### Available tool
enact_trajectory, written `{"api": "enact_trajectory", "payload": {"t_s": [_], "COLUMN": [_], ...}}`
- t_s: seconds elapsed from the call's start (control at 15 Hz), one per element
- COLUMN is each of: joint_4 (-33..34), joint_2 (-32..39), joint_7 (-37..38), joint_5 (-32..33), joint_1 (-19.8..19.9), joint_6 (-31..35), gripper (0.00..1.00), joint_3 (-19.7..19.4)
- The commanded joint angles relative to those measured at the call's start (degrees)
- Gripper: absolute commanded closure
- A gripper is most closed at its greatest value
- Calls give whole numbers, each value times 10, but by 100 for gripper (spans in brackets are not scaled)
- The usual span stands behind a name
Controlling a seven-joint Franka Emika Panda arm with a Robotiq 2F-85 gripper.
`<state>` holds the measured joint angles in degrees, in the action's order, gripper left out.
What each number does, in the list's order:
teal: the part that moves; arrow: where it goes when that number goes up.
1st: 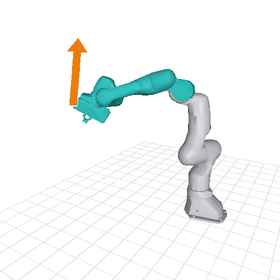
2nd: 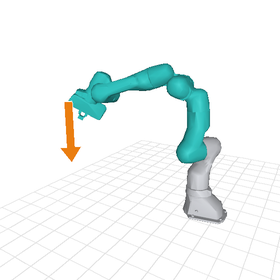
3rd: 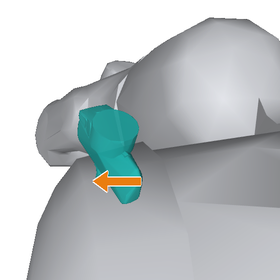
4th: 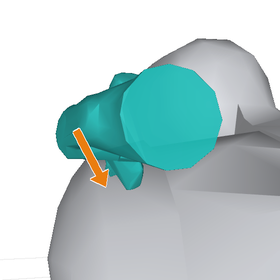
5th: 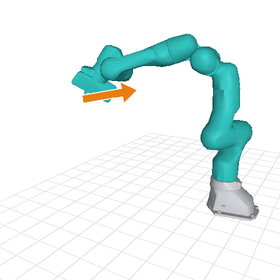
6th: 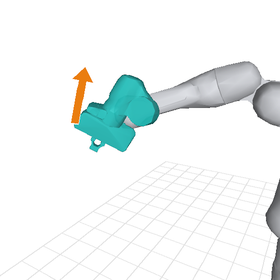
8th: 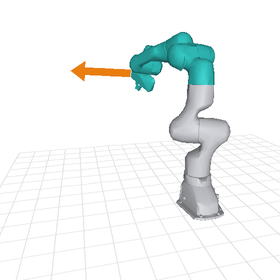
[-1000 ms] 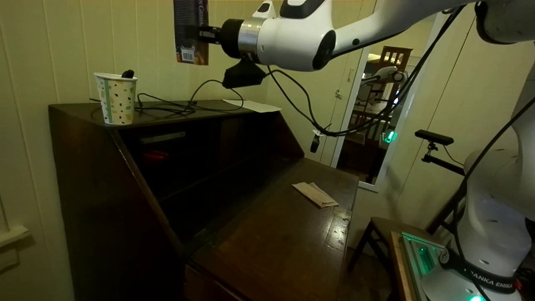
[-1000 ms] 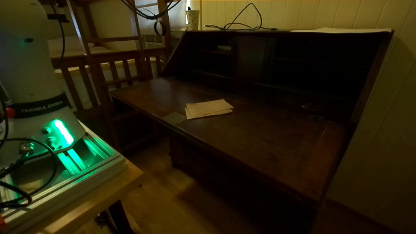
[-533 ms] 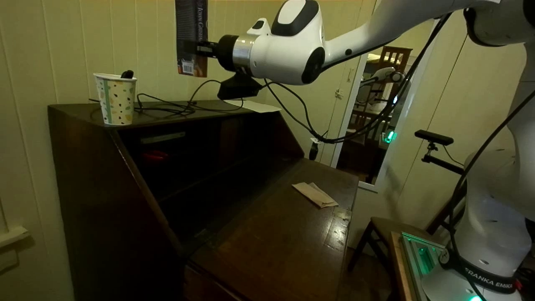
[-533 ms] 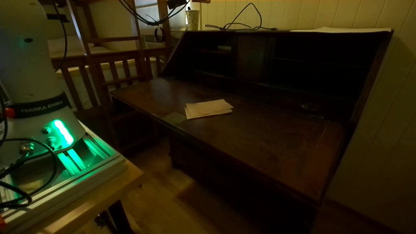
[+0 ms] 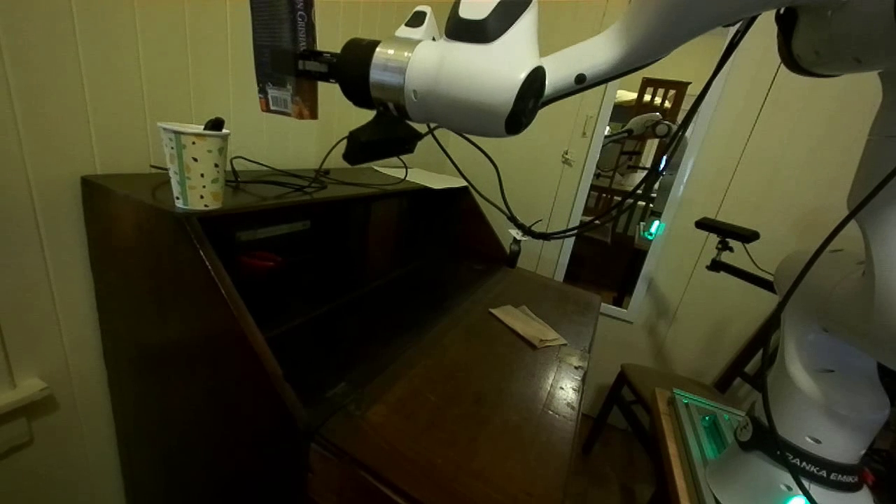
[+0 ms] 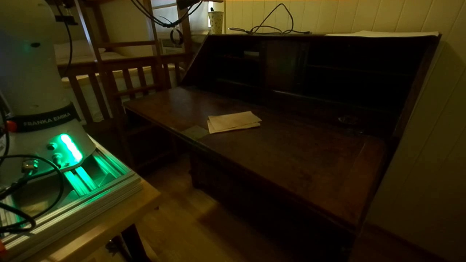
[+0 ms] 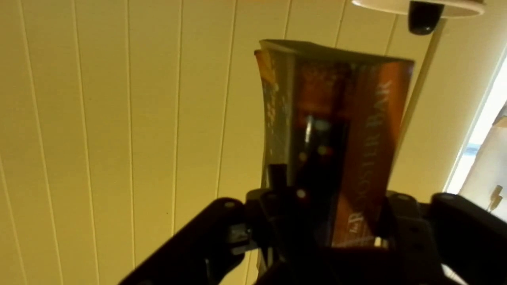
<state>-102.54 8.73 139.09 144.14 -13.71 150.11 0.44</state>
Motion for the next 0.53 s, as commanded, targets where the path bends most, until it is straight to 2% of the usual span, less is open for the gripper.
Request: {"api": "enact_trajectory", "payload": {"t_s": [0.0,0.2,0.47], "joint_4": [23,35,90], "joint_2": [14,14,37], "joint_7": [31,6,-67], "joint_5": [0,0,0], "joint_1": [8,10,31], "joint_6": [13,55,136], "gripper": [90,90,90], "joint_3": [-1,2,35]}}
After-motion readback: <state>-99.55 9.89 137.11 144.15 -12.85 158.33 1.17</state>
